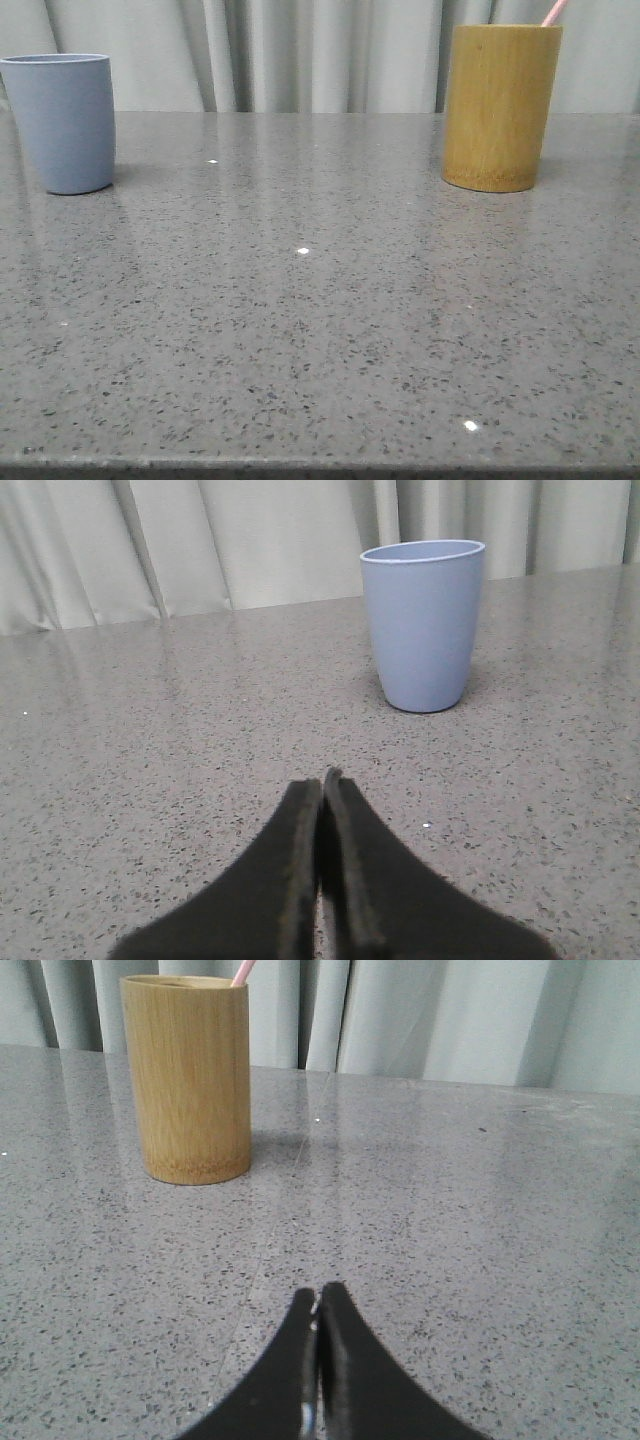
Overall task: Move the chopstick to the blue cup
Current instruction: 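Move the left gripper toward the light blue cup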
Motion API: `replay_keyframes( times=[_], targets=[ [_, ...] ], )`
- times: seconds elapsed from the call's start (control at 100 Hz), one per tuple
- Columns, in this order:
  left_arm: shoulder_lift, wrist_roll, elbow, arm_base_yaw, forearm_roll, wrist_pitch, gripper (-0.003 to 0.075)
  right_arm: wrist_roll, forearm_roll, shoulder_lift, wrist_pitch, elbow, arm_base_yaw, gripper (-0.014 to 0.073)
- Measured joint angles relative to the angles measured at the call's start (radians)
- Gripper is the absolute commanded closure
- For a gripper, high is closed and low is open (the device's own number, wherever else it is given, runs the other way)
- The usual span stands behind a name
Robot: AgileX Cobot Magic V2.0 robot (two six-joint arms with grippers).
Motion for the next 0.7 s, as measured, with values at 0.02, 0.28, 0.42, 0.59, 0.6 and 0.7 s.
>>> replay_keyframes(
  times=[0.02,0.28,0.42,0.59,0.6,0.7],
  targets=[
    [0.0,0.0,0.0,0.0,0.0,0.0,0.0739,0.0,0.0,0.0,0.0,0.0,0.0,0.0662],
    [0.0,0.0,0.0,0.0,0.0,0.0,0.0739,0.0,0.0,0.0,0.0,0.0,0.0,0.0662],
    [0.0,0.0,0.0,0.0,0.0,0.0,0.0739,0.0,0.0,0.0,0.0,0.0,0.0,0.0662],
    [0.0,0.0,0.0,0.0,0.0,0.0,0.0739,0.0,0.0,0.0,0.0,0.0,0.0,0.0662],
    [0.0,0.0,0.0,0.0,0.0,0.0,0.0739,0.0,0.0,0.0,0.0,0.0,0.0,0.0662],
    [0.0,0.0,0.0,0.0,0.0,-0.006,0.0739,0.0,0.0,0.0,-0.032,0.0,0.0,0.0662]
  ],
)
